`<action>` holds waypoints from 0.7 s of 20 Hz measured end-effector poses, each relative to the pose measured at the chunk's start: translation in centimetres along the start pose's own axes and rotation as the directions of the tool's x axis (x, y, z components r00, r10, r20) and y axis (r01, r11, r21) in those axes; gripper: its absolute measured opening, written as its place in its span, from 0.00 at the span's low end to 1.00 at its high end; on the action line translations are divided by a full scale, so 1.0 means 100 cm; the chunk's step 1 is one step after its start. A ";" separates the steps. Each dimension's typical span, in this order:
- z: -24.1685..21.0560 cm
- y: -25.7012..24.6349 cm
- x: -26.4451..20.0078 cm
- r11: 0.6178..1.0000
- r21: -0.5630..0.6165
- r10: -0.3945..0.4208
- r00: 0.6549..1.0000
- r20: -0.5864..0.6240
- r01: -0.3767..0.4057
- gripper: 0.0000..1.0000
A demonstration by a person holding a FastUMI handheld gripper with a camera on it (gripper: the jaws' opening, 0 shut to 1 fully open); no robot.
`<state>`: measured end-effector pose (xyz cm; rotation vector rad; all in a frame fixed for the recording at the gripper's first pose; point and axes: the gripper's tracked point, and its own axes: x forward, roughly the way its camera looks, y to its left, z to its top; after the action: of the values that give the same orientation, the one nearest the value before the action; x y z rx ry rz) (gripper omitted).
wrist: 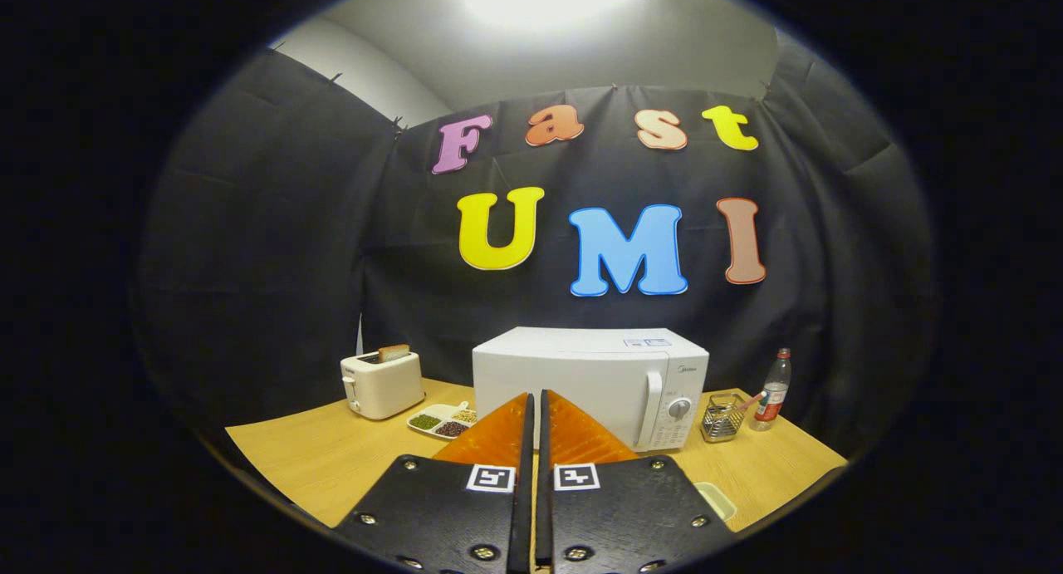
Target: Open the microwave, put the food inside, and close the microwave door.
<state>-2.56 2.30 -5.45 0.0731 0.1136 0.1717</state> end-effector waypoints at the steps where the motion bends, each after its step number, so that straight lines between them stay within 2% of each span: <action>1: 0.000 0.003 -0.003 1.000 -0.003 0.008 1.000 -0.002 -0.008 0.03; 2: 0.002 0.005 -0.007 1.000 -0.012 0.015 1.000 0.003 -0.015 0.03; 5: 0.001 -0.017 -0.014 0.996 -0.077 -0.048 0.999 0.002 0.048 0.03; 6: -0.001 -0.023 -0.015 0.994 -0.086 -0.065 0.998 -0.008 0.064 0.10; 8: -0.005 -0.030 -0.015 0.992 -0.090 -0.085 0.996 -0.022 0.083 0.65; 10: -0.008 -0.033 -0.016 0.995 -0.058 -0.089 0.995 -0.042 0.087 0.82; 11: -0.009 -0.034 -0.017 0.995 -0.044 -0.094 0.994 -0.047 0.092 0.87; 12: -0.006 -0.035 -0.020 0.995 -0.040 -0.095 0.995 -0.043 0.093 0.90; 14: 0.001 -0.038 -0.026 0.992 -0.056 -0.114 0.993 -0.027 0.112 0.90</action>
<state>-4.45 -1.87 -5.41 0.0094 0.1430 0.0630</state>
